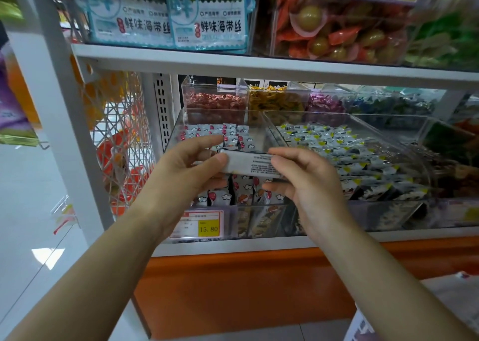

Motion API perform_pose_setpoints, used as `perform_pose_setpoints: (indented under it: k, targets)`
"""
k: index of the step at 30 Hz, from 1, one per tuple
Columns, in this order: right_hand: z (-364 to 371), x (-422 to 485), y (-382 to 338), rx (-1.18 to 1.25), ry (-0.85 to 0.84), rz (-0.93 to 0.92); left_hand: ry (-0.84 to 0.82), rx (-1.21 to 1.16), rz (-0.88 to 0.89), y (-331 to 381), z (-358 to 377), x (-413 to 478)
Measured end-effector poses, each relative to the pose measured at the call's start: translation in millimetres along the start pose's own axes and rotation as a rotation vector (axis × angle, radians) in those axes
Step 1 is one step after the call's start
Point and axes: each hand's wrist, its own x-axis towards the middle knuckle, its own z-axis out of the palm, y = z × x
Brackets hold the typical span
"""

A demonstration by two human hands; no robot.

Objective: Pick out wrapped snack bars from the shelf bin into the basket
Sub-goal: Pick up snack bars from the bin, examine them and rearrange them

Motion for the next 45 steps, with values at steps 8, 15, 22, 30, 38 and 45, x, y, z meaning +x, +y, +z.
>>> perform_pose_setpoints:
  k: [8, 15, 22, 30, 38, 45]
  targets:
    - [1, 0, 0, -0.044, 0.068, 0.005, -0.017, 0.185, -0.019, 0, 7, -2]
    - [2, -3, 0, -0.091, -0.005, -0.058, 0.018, 0.259, 0.013, 1, 8, -2]
    - [2, -4, -2, -0.071, -0.052, -0.035, 0.024, 0.26, 0.05, 5, 4, -1]
    - [-1, -2, 2, -0.109, 0.045, -0.043, -0.025, 0.429, 0.174, -1, 9, -3]
    - [-3, 1, 11, -0.155, -0.173, -0.028, 0.082, 0.636, 0.238, -5, 8, -2]
    - [-19, 24, -4, -0.31, 0.137, -0.251, 0.167, 0.774, 0.248, -7, 12, 22]
